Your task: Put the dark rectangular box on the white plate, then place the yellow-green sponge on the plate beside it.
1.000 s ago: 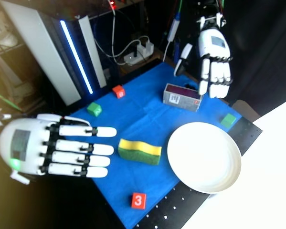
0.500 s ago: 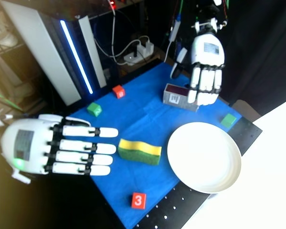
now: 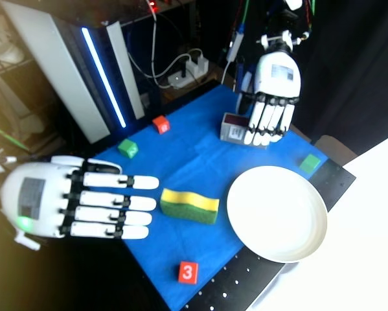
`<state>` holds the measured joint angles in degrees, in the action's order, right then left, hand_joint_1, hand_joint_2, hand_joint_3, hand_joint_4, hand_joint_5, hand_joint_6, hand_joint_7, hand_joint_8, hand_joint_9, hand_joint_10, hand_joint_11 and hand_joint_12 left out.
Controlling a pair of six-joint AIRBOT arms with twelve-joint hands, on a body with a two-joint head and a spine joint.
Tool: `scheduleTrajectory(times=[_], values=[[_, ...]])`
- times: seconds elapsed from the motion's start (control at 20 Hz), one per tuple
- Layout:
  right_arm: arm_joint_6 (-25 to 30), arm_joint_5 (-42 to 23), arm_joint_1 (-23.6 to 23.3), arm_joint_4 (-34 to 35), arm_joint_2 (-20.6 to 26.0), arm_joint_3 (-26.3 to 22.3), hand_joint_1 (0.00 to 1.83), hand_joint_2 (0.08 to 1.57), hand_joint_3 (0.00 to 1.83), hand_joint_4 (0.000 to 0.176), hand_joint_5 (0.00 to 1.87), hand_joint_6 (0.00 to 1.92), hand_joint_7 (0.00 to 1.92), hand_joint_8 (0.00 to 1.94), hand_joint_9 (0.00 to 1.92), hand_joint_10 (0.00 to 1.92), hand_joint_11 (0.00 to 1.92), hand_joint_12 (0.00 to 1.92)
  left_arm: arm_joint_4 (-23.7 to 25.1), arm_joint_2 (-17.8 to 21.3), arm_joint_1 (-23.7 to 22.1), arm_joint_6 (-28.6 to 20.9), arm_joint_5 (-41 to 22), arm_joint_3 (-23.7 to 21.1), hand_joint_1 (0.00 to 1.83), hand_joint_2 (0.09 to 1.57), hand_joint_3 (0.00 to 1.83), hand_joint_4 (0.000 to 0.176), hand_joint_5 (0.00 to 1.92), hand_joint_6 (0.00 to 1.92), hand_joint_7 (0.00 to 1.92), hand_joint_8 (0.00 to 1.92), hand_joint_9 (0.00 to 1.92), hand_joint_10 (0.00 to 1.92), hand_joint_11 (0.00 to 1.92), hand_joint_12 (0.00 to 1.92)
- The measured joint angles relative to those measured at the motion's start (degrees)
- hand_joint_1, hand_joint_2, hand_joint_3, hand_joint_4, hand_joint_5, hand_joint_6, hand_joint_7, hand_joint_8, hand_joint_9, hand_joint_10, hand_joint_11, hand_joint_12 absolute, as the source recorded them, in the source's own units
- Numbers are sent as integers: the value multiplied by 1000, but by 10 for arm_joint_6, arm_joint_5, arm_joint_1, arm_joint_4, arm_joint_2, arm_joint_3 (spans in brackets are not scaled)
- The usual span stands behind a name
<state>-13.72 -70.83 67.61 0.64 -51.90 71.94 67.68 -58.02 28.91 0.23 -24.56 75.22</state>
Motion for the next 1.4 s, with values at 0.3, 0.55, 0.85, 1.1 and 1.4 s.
scheduleTrajectory(times=[0.3,0.55,0.85,1.1,1.4], values=[[4,0,0,0,0,0,840,1146,1,69,174,3,126,0,150,7,206,64,-43,0,-1,0,-5,14,1388,1072,0,0,1084,653,989,951,1023,1113,860,1192],[5,0,0,0,-1,0,825,1150,3,66,178,3,132,2,169,9,217,60,-134,18,-45,72,-35,7,1388,1080,0,0,913,1042,1082,784,1027,1023,801,1174],[5,0,0,2,-8,3,794,1172,8,65,175,1,138,3,173,6,225,54,-308,-5,-85,238,-37,33,1385,1082,0,0,992,933,1072,786,955,1125,793,1242],[6,0,-2,1,-14,9,815,1184,4,67,173,0,154,4,192,5,236,49,-419,-89,-86,316,-15,107,1375,1074,0,0,1029,915,1085,726,972,1089,852,1102],[8,1,-10,2,-23,19,815,1176,0,78,171,0,146,0,174,0,218,34,-453,-188,-90,318,26,206,1384,1058,0,0,994,971,1258,513,971,996,152,1101]])
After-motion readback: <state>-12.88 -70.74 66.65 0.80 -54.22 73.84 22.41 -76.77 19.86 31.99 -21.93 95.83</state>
